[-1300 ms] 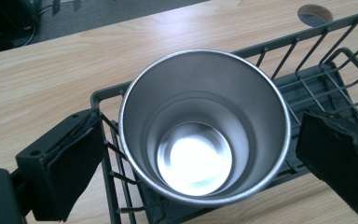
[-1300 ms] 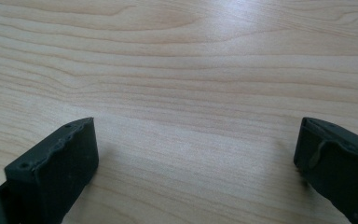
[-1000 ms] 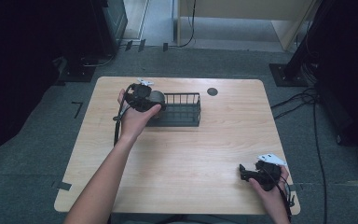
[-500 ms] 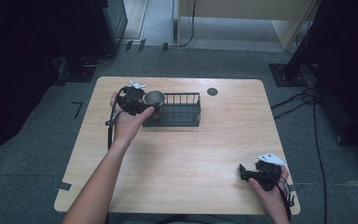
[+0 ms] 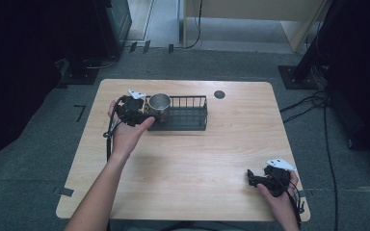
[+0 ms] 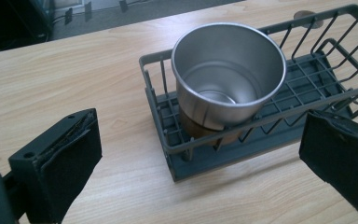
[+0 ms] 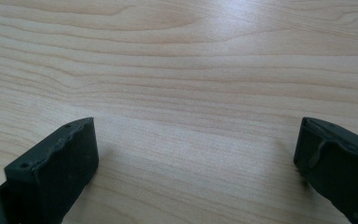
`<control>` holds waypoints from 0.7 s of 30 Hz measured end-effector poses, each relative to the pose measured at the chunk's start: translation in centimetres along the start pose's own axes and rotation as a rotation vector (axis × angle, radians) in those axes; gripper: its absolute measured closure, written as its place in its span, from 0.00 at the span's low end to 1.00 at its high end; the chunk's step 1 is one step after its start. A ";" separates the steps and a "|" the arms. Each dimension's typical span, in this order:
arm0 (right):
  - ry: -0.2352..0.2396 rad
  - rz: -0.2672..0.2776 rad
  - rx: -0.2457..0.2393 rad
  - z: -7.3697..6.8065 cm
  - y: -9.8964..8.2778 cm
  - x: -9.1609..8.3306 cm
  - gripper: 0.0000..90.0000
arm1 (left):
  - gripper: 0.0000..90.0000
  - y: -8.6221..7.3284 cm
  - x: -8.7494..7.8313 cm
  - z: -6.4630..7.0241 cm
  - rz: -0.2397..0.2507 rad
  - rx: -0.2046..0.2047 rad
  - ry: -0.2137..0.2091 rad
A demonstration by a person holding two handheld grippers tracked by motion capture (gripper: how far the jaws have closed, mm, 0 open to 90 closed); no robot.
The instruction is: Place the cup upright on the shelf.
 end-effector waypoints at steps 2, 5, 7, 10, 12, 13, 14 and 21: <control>0.000 0.000 0.000 0.0 0.0 0.0 0.00 | 0.00 -0.4 -0.1 -0.1 -0.005 0.001 0.000; 0.000 0.000 0.000 0.0 0.0 0.0 0.00 | 0.00 -0.9 -0.3 -0.2 -0.005 -0.003 -0.001; 0.000 0.000 0.000 0.0 0.0 0.0 0.00 | 0.00 -1.0 -0.4 -0.3 -0.006 -0.003 -0.001; 0.000 0.000 0.000 0.0 0.0 0.0 0.00 | 0.00 -1.7 -0.8 -0.3 -0.002 -0.003 -0.002; 0.000 0.000 0.000 0.0 0.0 0.0 0.00 | 0.00 -2.1 -1.0 -0.3 -0.003 -0.003 -0.004; 0.000 0.000 0.000 0.0 0.0 0.0 0.00 | 0.00 -2.3 -1.1 -0.3 -0.004 -0.002 -0.007; 0.000 0.000 0.000 0.0 0.0 0.0 0.00 | 0.00 -2.5 -1.1 -0.4 -0.004 -0.001 -0.005; 0.000 0.000 0.000 0.0 0.0 0.0 0.00 | 0.00 -3.9 -1.5 -0.6 -0.006 -0.007 -0.002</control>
Point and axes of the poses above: each handheld gripper's, and its own axes: x roughly forward along the jaws, y roughly out of its top, z roughly to its right, the point moved 9 cm from there along x, roughly forward along the jaws, and after that the axes turned 8 degrees about -y, right-handed, at the moved point
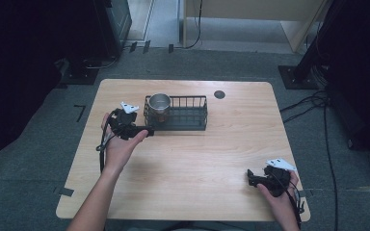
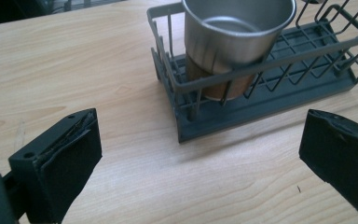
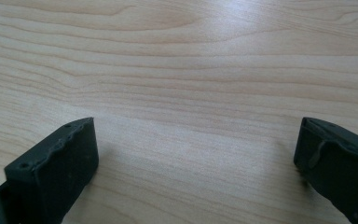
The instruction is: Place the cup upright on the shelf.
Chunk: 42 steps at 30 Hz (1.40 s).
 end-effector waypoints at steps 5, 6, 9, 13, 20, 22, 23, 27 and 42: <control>0.000 0.000 0.001 0.0 0.0 0.0 0.00 | 0.00 -1.0 -0.3 -0.2 0.007 -0.009 0.003; 0.000 0.000 0.000 0.0 0.0 0.0 0.00 | 0.00 -1.2 -0.3 -0.3 0.007 -0.012 0.003; 0.000 0.000 0.001 0.0 0.0 0.0 0.00 | 0.00 -1.9 -0.4 -0.5 0.006 -0.019 0.002; 0.000 0.000 0.000 0.0 0.0 0.0 0.00 | 0.00 -2.7 -0.7 -0.7 0.002 -0.022 0.006; 0.000 0.000 -0.001 0.0 0.0 0.0 0.00 | 0.00 -3.9 -1.6 -0.9 0.009 -0.018 0.014; 0.000 0.000 0.000 0.0 0.0 0.0 0.00 | 0.00 -4.3 -1.8 -1.0 0.013 -0.028 0.013; 0.000 0.000 0.000 0.0 0.0 0.0 0.00 | 0.00 -4.5 -1.9 -1.0 0.013 -0.029 0.013; 0.000 0.000 -0.002 0.0 0.0 0.0 0.00 | 0.00 -5.8 -2.3 -0.9 0.007 -0.035 0.006; 0.000 0.000 -0.002 0.0 0.0 0.0 0.00 | 0.00 -10.0 -2.5 -1.5 -0.006 -0.063 0.020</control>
Point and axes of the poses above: each handheld gripper's, and its own axes: x roughly forward along the jaws, y roughly out of its top, z roughly to its right, the point moved 9 cm from there along x, roughly forward along the jaws, and after that the axes turned 8 degrees about -y, right-handed, at the moved point
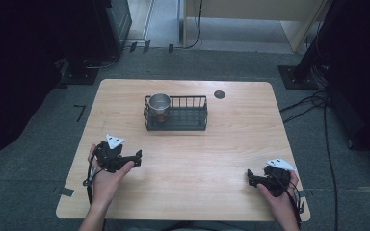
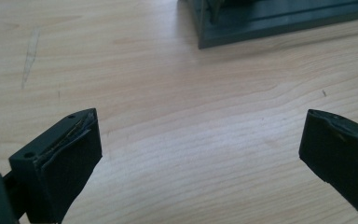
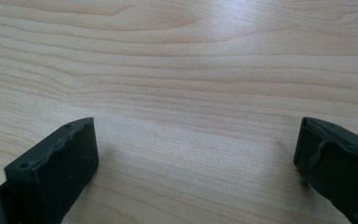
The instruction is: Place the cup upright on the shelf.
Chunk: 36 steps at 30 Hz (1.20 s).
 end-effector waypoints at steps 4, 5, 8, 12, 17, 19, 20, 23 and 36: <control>0.000 0.000 0.000 0.0 0.0 0.0 0.00 | 0.00 -1.8 0.0 -1.1 -0.016 -0.017 0.020; 0.000 0.000 0.000 0.0 0.0 0.0 0.00 | 0.00 -2.1 -0.1 -1.3 -0.022 -0.018 0.024; 0.000 0.000 0.000 0.0 0.0 0.0 0.00 | 0.00 -3.6 -0.1 -2.3 -0.034 -0.044 0.039; -0.001 0.000 0.000 0.0 0.0 0.0 0.00 | 0.00 -5.2 -0.1 -3.3 -0.045 -0.072 0.053; 0.000 0.000 0.000 0.0 0.0 0.0 0.00 | 0.00 -6.4 -0.3 -4.2 -0.055 -0.080 0.075; 0.000 0.000 0.000 0.0 0.0 0.0 0.00 | 0.00 -6.8 -0.6 -4.7 -0.057 -0.086 0.084; 0.000 0.000 0.000 0.0 0.0 0.0 0.00 | 0.00 -7.0 -0.7 -4.9 -0.057 -0.090 0.088; -0.001 0.000 0.000 0.0 0.0 0.0 0.00 | 0.00 -7.7 -1.0 -5.5 -0.056 -0.098 0.110; 0.000 0.000 0.000 0.0 0.0 0.0 0.00 | 0.00 -8.5 -1.0 -6.1 -0.038 -0.104 0.126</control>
Point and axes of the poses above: each handheld gripper's, and its own axes: x roughly forward along the jaws, y roughly out of its top, z roughly to its right, the point moved 9 cm from there along x, roughly forward along the jaws, and after that the axes turned 8 degrees about -y, right-handed, at the moved point
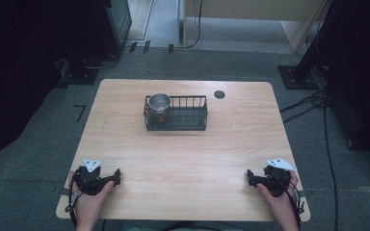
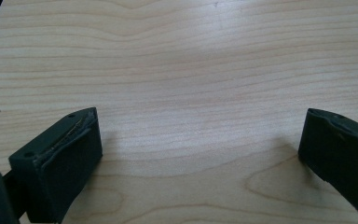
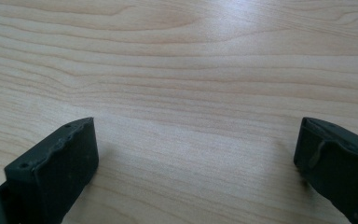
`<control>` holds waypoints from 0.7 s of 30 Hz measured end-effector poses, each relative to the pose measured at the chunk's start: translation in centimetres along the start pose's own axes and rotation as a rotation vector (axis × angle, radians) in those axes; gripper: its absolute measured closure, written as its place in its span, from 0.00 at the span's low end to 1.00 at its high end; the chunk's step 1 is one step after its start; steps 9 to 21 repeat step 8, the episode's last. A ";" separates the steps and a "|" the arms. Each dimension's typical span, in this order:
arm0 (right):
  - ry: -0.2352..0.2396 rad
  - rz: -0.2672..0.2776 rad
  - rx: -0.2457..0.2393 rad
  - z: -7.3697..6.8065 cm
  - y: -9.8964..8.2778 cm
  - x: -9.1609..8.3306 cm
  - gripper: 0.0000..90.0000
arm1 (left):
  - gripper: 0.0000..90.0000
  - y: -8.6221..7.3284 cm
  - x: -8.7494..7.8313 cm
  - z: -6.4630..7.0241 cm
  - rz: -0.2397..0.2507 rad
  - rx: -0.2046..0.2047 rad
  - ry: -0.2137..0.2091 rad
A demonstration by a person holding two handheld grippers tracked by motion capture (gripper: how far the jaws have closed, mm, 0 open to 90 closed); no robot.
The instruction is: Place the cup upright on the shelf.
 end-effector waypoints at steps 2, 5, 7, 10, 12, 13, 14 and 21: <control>0.000 0.000 -0.001 0.0 0.0 0.0 0.00 | 0.00 0.0 0.0 0.0 0.001 -0.009 0.008; 0.000 0.001 -0.001 0.0 0.0 0.0 0.00 | 0.00 0.0 0.1 0.1 0.005 -0.037 0.037; 0.000 0.001 -0.001 0.0 0.0 0.0 0.00 | 0.00 0.0 0.1 0.3 0.010 -0.064 0.062; 0.000 0.000 0.000 0.0 0.0 0.0 0.00 | 0.00 0.0 0.1 0.4 0.011 -0.068 0.066; 0.000 0.000 0.000 0.0 0.0 0.0 0.00 | 0.00 0.0 0.1 0.4 0.011 -0.068 0.066; 0.000 0.000 0.000 0.0 0.0 0.0 0.00 | 0.00 0.0 0.1 0.4 0.011 -0.068 0.066; 0.000 0.000 0.000 0.0 0.0 0.0 0.00 | 0.00 0.0 0.1 0.4 0.011 -0.068 0.066; 0.000 0.000 0.000 0.0 0.0 0.0 0.00 | 0.00 0.0 0.1 0.4 0.011 -0.068 0.066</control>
Point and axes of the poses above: each handheld gripper's, and its own axes: x roughly forward along the jaws, y roughly out of its top, z roughly to its right, the point moved 9 cm from there along x, roughly forward along the jaws, and after that the axes turned 8 degrees about -y, right-handed, at the moved point
